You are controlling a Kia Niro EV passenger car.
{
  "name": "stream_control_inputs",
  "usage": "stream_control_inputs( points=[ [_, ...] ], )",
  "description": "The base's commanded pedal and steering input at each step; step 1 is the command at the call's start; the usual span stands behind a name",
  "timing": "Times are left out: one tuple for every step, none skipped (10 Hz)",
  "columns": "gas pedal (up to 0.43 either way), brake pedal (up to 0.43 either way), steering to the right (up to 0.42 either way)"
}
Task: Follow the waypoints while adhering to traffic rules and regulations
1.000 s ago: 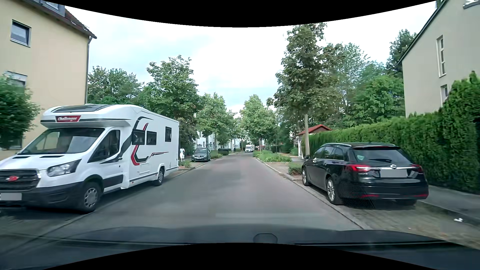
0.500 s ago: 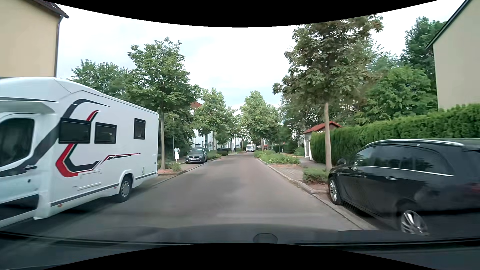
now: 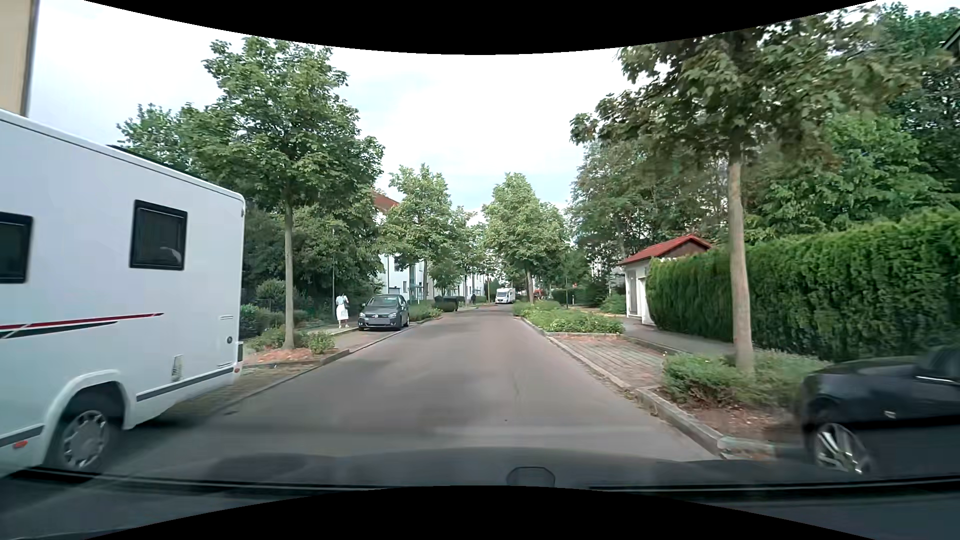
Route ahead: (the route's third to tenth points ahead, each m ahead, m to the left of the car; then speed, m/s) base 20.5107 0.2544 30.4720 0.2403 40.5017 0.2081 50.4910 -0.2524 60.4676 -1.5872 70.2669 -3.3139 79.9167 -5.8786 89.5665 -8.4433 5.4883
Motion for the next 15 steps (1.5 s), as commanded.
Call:
stream_control_inputs(
  points=[
    [0.110, 0.000, -0.018],
    [0.110, 0.000, -0.019],
    [0.110, 0.000, -0.018],
    [0.110, 0.000, -0.018],
    [0.110, 0.000, -0.020],
    [0.110, 0.000, -0.020],
    [0.110, 0.000, -0.020],
    [0.110, 0.000, -0.018],
    [0.110, 0.000, -0.014],
    [0.110, 0.000, -0.010],
    [0.110, 0.000, -0.007],
    [0.110, 0.000, -0.007],
    [0.110, 0.000, -0.008],
    [0.110, 0.000, -0.008],
    [0.110, 0.000, -0.008]
  ],
)
